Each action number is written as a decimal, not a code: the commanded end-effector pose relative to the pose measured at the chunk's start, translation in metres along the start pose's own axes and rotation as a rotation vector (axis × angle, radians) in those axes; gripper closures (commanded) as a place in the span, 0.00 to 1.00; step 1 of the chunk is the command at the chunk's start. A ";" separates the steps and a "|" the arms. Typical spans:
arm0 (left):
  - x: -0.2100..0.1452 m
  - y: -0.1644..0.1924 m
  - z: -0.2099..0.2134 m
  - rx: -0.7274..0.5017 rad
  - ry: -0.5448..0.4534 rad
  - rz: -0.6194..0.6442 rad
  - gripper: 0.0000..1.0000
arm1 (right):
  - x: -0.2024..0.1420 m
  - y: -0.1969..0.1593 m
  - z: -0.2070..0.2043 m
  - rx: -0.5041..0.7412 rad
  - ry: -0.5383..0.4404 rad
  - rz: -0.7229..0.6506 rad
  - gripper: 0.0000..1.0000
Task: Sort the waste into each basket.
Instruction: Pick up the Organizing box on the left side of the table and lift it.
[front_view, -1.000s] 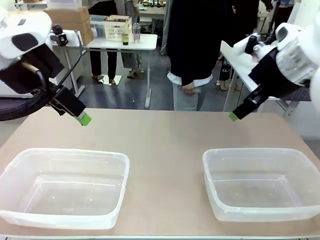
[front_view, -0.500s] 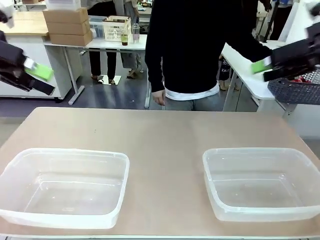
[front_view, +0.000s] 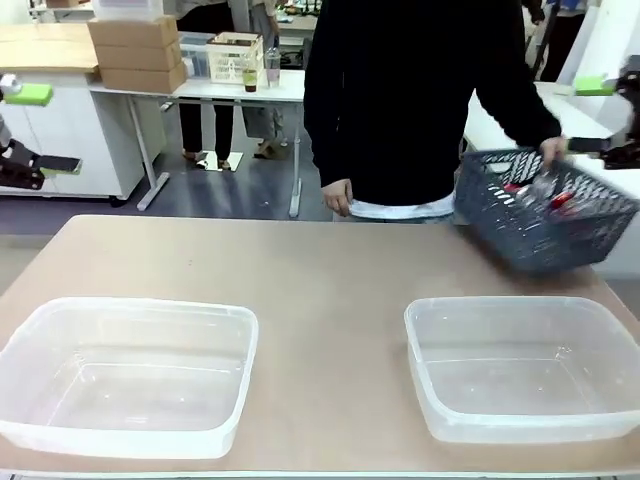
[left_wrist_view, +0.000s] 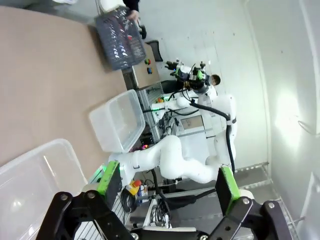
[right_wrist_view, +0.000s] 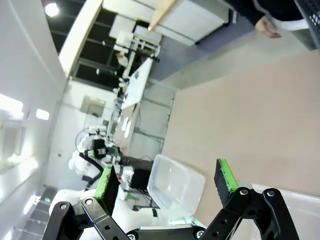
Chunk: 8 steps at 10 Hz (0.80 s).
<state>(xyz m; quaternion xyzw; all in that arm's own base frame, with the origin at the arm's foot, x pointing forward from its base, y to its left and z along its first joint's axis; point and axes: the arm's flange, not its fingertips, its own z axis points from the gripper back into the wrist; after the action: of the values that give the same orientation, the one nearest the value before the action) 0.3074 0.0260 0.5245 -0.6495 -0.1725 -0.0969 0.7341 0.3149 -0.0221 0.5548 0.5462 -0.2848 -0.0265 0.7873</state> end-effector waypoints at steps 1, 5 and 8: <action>-0.003 -0.012 -0.007 -0.017 0.043 -0.075 0.00 | -0.004 0.014 -0.004 -0.007 0.034 0.088 0.00; -0.006 -0.013 -0.009 0.004 0.060 -0.047 0.00 | -0.010 0.018 -0.007 -0.027 0.054 0.063 0.00; -0.015 -0.030 0.012 0.385 0.294 -0.028 0.00 | -0.037 0.102 -0.132 -0.363 0.184 0.086 0.00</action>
<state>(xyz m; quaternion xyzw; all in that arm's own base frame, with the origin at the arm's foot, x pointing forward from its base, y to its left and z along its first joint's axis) 0.2906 0.0197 0.5372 -0.5311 -0.1216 -0.1553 0.8240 0.3110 0.0872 0.5732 0.4361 -0.2518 0.0083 0.8639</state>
